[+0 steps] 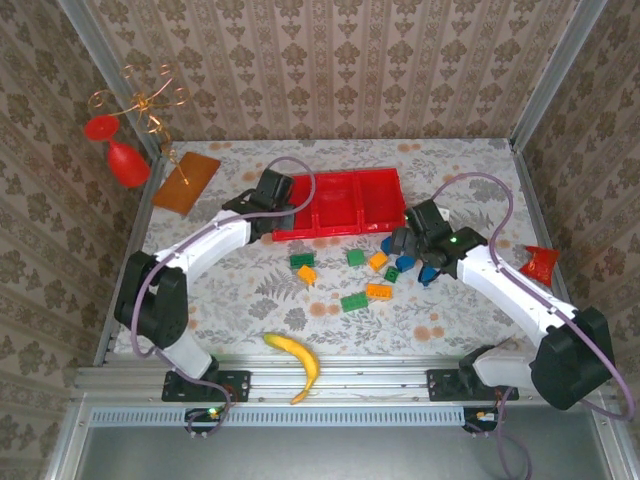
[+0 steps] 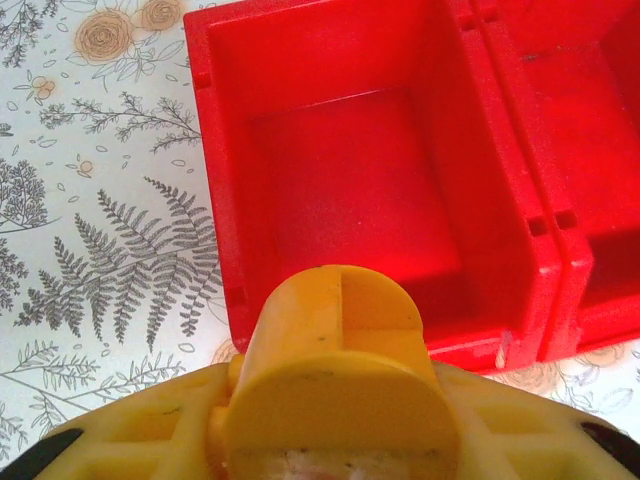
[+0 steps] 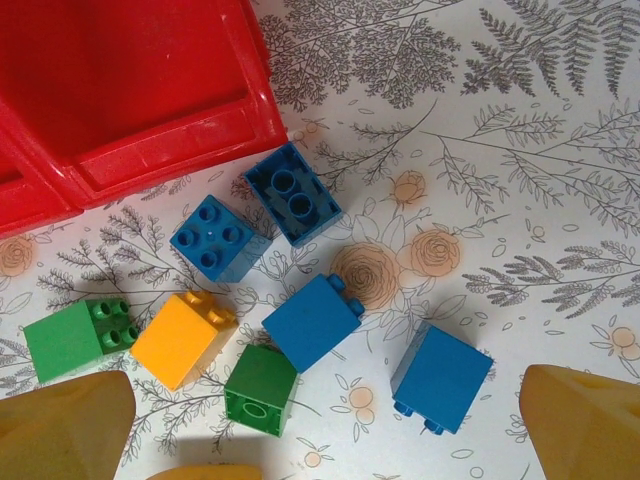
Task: Sort the legos into containers by color
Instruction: Place the lego in the container.
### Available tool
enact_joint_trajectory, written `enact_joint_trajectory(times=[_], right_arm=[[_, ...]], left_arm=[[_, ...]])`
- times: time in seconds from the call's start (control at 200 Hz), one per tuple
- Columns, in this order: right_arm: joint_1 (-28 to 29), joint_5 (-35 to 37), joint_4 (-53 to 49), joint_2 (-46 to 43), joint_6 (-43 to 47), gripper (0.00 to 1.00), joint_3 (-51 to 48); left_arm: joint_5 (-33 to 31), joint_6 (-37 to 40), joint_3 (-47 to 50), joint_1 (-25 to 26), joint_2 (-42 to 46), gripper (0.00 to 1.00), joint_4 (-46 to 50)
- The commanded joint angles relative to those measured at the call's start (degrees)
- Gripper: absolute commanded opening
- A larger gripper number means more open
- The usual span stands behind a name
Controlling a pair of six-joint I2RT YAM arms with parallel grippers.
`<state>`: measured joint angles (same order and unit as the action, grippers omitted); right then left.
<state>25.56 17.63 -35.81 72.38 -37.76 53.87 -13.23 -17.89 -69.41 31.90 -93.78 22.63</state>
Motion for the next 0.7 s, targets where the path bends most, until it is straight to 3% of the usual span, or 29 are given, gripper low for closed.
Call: enact_joint_trajectory(times=[0.0,0.275,0.695], right_arm=[[0.61,1.33,-0.4,1.21,-0.83,1.0,2.4],[0.89,1.51,-0.49,3.01,-0.47,1.0,3.35],[1.85,1.48,-1.01,5.04,0.32,1.0,3.69]], left_arm=[[1.2,1.46,-2.59,-0.61,-1.6,0.3,-1.05],[3.1,1.28,-6.85,-0.79,-7.02,0.3,-2.48],[3.17,0.66,-8.96,-0.67,-11.35,0.41,-3.15]])
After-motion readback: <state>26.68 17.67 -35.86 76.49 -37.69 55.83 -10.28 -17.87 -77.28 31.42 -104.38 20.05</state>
